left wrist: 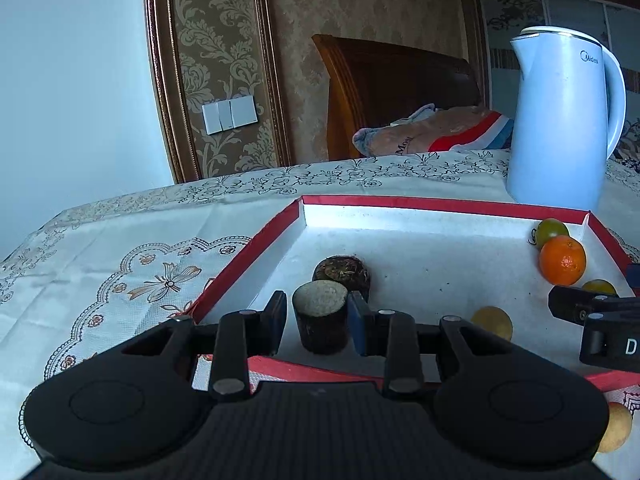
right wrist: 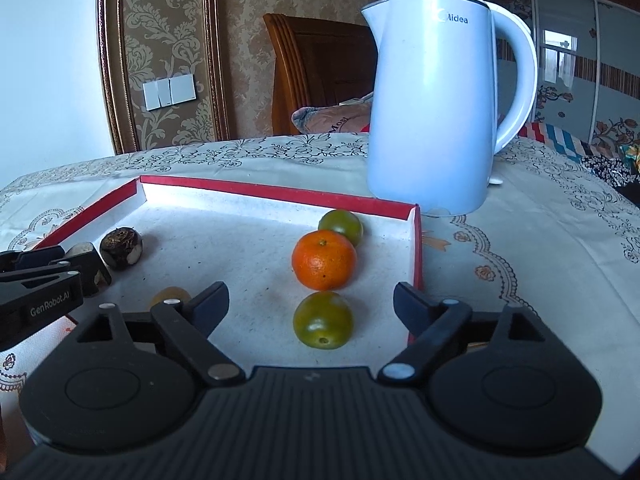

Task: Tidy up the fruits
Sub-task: 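Open the right gripper to drop the green tomato while the left releases the eggplant slice, then withdraw both tools from the tray toward the orange and lime on the table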

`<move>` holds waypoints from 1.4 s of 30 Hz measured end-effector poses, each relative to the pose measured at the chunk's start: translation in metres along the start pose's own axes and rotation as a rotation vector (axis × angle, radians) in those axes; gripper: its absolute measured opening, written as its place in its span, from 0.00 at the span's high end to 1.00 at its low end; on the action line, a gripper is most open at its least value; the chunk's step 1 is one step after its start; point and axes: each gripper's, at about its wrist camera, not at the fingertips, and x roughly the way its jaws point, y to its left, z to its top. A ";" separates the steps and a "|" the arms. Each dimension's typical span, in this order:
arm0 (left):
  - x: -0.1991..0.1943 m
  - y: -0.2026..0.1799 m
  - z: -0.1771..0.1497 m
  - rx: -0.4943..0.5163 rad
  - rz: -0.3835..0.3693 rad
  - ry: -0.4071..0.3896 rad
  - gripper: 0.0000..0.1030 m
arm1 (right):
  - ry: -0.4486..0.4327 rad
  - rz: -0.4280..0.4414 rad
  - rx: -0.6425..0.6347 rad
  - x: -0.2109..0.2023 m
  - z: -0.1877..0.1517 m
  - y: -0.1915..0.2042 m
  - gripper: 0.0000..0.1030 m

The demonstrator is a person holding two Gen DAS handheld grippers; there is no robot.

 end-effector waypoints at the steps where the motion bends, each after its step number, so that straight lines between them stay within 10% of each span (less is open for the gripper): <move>1: -0.003 0.001 -0.001 -0.003 -0.002 -0.006 0.69 | -0.004 0.003 0.002 -0.002 0.000 0.000 0.13; 5: -0.011 0.006 -0.002 -0.022 -0.013 -0.014 0.67 | -0.018 0.000 -0.020 -0.008 -0.004 0.003 0.09; 8: -0.018 0.008 -0.004 -0.035 -0.010 -0.037 0.41 | -0.024 -0.002 -0.035 -0.012 -0.007 0.007 0.07; 42: -0.100 0.034 -0.047 -0.061 -0.117 -0.067 0.27 | -0.075 0.029 0.037 -0.069 -0.036 -0.012 0.00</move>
